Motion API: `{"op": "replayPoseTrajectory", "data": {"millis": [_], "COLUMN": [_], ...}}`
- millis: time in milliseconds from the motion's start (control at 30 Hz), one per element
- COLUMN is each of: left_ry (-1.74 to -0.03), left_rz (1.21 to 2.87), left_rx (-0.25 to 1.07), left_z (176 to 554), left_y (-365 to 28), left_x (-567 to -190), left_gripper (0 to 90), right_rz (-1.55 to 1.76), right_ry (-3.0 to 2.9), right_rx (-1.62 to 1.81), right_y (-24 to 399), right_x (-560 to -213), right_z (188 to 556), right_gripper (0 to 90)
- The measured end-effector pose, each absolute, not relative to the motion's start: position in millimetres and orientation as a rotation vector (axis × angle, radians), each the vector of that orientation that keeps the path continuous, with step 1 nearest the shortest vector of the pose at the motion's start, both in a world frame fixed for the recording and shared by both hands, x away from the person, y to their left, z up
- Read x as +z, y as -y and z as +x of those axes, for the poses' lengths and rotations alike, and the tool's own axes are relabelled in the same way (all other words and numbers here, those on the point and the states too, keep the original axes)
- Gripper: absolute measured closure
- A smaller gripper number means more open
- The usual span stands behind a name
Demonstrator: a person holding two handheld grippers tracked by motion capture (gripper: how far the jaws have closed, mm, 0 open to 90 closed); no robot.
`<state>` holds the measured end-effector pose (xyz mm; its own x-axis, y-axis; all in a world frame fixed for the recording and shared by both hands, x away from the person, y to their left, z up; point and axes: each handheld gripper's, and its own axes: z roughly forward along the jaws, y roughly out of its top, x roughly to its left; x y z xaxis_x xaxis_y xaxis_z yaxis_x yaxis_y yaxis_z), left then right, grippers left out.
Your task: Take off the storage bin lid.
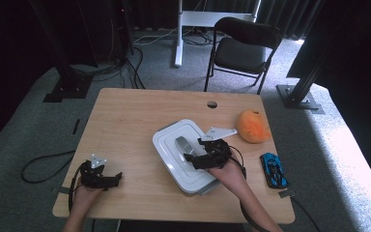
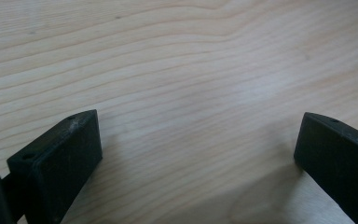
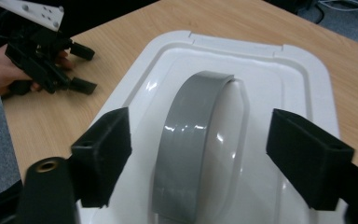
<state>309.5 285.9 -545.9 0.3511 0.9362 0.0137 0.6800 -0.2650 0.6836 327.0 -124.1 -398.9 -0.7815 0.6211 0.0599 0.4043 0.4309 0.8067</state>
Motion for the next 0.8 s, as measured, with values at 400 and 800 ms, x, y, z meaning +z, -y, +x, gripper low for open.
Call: {"op": "replayPoseTrajectory", "data": {"millis": [400,800], "left_ry": [-1.457,-1.463], "left_rz": [2.001,2.002], "left_rx": [0.592,0.593], "left_z": [312.9,313.8], "left_y": [-289.3,-289.1], "left_x": [-546.1,-546.2], "left_gripper": [1.1,0.0], "right_rz": [0.929,0.89], "right_ry": [-2.447,-2.502], "right_rx": [1.214,1.21], "right_y": [119.2,117.6], "right_x": [-407.8,-415.3], "right_z": [326.7,324.4], "right_gripper": [35.7,61.3]}}
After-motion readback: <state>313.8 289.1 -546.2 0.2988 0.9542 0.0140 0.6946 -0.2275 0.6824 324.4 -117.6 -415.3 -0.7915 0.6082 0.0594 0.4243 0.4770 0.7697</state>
